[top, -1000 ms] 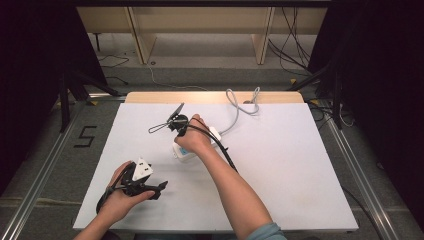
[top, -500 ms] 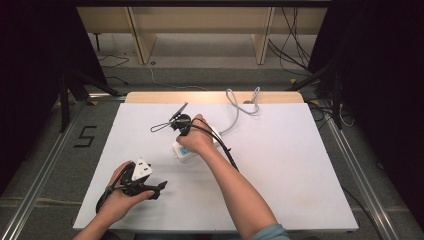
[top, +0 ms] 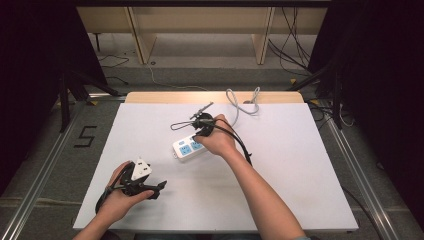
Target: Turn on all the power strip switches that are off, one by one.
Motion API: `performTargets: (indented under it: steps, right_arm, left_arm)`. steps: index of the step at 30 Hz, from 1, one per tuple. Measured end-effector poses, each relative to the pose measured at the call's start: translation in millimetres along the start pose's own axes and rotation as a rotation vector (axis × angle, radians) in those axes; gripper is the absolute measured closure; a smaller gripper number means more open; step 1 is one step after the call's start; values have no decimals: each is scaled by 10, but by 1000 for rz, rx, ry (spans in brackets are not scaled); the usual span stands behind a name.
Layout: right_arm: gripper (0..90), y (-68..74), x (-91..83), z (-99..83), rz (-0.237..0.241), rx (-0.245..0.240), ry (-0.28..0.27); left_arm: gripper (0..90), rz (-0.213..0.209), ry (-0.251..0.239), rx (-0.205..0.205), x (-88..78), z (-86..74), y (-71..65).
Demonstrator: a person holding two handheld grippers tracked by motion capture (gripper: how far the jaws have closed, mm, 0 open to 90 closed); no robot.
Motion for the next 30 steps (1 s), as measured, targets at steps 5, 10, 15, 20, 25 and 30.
performTargets:
  steps: [5,10,15,20,25,30]
  right_arm:
    - [674,-113,-265,-323,-3,32,-52]
    - [600,-152,-510,-690,6,49,-107]
    - [535,-155,-725,-1100,-17,56,-133]
    - [488,-129,-942,-1538,-43,94,-216]
    - [457,-80,-1109,-1911,-65,115,-299]
    - [428,-11,-1203,-2069,-87,111,-351]
  left_arm:
    - [188,1,4,-3,8,-3,3]
    - [188,4,7,-9,8,-5,13]
    - [188,6,10,-15,9,-10,21]
    - [187,10,17,-25,8,-16,32]
    - [188,12,19,-34,12,-19,39]
    - [185,11,20,-40,17,-18,35]
Point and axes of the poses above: each handheld gripper's, and its own axes: x roughly forward along the jaws, z roughly out of its top, y roughly to its left, the point moved 1 cm from there along x, roughly forward along the jaws, and after that the axes turned 15 degrees about z, right-handed, at the moved point
